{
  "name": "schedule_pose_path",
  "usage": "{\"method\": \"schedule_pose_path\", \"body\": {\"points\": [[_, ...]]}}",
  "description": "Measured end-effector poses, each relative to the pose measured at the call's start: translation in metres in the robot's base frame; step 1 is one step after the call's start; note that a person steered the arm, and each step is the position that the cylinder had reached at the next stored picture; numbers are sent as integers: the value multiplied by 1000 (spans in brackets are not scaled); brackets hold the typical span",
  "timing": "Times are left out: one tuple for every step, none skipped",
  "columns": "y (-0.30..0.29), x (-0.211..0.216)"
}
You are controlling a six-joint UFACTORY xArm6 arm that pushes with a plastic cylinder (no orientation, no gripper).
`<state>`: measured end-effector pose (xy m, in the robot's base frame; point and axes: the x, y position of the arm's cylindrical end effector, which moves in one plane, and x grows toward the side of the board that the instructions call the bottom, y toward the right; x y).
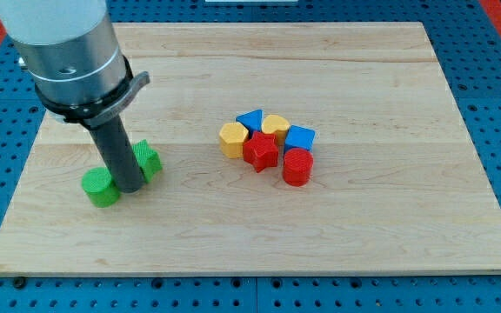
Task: Move the green star bottom left to the red star
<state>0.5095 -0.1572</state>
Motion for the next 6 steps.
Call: {"method": "schedule_pose_path", "body": {"points": [[-13,0],[-15,-11],[-35,-30],[-39,-44],[8,-36],[41,-27]]}}
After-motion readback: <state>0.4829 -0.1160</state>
